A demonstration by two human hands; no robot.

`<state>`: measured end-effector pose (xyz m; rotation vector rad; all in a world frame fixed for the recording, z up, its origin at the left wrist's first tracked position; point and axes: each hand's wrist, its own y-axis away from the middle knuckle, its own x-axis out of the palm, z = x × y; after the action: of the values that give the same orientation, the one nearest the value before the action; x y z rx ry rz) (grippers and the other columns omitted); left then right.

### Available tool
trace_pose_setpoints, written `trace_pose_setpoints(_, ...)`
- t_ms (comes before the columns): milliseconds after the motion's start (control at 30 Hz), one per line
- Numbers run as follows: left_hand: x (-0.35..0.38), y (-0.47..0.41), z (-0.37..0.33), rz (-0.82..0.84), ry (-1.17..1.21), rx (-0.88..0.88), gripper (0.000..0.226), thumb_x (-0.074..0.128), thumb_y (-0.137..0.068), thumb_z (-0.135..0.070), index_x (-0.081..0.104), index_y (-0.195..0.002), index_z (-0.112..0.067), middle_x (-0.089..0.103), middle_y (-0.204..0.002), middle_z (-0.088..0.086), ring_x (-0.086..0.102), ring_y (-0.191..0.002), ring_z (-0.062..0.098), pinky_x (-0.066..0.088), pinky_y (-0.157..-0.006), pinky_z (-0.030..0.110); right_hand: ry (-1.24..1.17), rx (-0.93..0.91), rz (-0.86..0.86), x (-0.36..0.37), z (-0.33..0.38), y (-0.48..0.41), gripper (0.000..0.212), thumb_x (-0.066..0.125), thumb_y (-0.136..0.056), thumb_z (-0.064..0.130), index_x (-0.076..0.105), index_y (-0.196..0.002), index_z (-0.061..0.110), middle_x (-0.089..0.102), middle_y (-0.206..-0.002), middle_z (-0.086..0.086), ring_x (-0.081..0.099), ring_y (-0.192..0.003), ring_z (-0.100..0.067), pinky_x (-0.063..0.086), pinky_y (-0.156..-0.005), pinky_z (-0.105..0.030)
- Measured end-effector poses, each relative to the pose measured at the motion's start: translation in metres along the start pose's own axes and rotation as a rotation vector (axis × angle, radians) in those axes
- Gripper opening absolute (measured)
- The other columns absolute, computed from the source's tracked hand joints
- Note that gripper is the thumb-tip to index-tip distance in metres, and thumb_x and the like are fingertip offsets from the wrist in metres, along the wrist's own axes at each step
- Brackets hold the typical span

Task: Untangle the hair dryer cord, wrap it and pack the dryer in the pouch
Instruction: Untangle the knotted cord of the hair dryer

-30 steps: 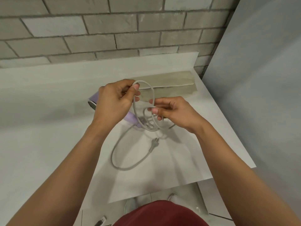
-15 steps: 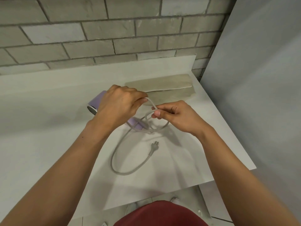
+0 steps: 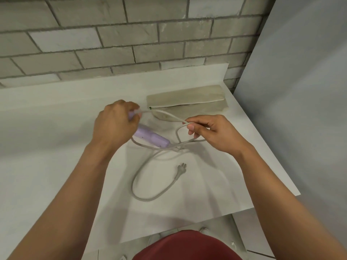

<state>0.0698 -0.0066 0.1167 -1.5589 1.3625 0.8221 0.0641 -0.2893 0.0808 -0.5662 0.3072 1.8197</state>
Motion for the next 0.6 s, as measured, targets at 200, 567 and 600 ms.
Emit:
trace_pose_setpoints(200,0.014,0.003,-0.032,0.127,-0.007,0.589,0.04,0.067,-0.096,-0.025,0.065,-0.135,-0.016,0.069,-0.128,0.005,0.064,-0.116,0.029,0.049,-0.103,0.04,0.085,-0.018,0.084,0.0,0.01,-0.001,0.019,0.065,-0.103,0.032,0.078,-0.116,0.029,0.076,-0.091,0.015,0.066,-0.082,-0.004,0.054,-0.084,-0.035)
trace_pose_setpoints(567,0.011,0.008,-0.047,0.112,0.395,0.351,0.021,0.06,-0.104,-0.031,0.078,-0.111,-0.024,0.078,-0.087,-0.008,0.074,-0.084,0.004,0.057,-0.082,0.036,-0.118,0.057,-0.037,-0.003,0.005,0.004,0.019,0.064,-0.104,0.032,0.078,-0.117,0.031,0.079,-0.097,0.009,0.076,-0.088,-0.012,0.054,-0.081,-0.024)
trace_pose_setpoints(600,0.01,0.01,-0.047,0.084,0.476,0.293,0.019,0.061,-0.103,-0.029,0.078,-0.11,-0.022,0.078,-0.088,-0.01,0.074,-0.083,0.0,0.058,-0.085,0.034,-0.148,0.064,-0.057,-0.002,0.004,0.004,0.019,0.064,-0.104,0.029,0.078,-0.116,0.028,0.079,-0.097,0.007,0.076,-0.087,-0.012,0.054,-0.08,-0.019)
